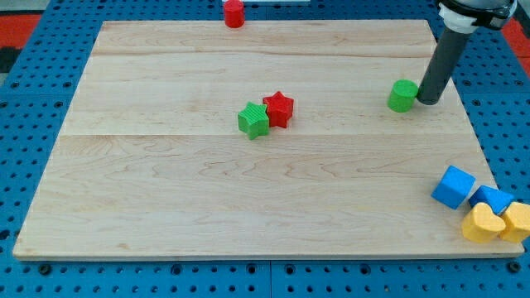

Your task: Push your arm towards the center of the board

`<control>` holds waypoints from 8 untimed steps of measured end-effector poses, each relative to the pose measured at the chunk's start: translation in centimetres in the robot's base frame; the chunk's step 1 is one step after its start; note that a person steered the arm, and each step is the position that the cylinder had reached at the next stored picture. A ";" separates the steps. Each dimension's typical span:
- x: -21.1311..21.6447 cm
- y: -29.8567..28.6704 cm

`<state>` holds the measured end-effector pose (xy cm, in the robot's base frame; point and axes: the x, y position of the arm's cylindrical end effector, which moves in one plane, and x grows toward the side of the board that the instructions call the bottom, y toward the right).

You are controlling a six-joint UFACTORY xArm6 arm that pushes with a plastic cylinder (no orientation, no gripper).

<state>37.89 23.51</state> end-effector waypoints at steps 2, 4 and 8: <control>3.4 -2.1; 2.2 -8.4; -8.7 -11.2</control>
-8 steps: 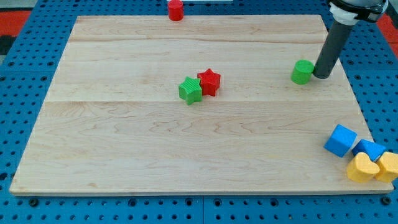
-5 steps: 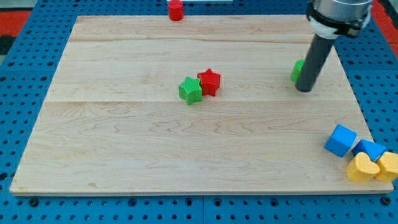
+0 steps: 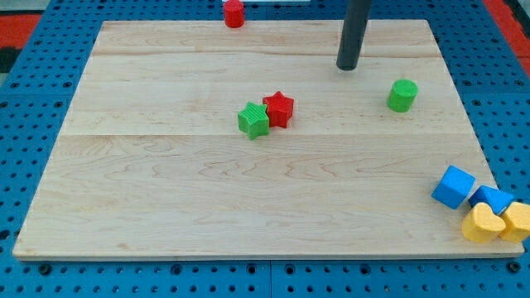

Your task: Push your arm towards the center of the board

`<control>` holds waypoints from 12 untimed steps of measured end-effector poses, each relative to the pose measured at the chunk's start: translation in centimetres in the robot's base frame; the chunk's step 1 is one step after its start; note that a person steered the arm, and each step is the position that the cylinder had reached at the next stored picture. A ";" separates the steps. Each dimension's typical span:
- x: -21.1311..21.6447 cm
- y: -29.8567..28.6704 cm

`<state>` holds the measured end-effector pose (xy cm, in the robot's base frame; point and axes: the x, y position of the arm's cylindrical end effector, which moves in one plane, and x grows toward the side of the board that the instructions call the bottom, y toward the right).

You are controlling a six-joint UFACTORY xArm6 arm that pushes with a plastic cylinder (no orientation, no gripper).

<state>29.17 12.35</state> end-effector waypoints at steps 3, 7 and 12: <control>0.3 -7.4; 9.9 -26.4; 13.9 -18.1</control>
<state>43.04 -5.74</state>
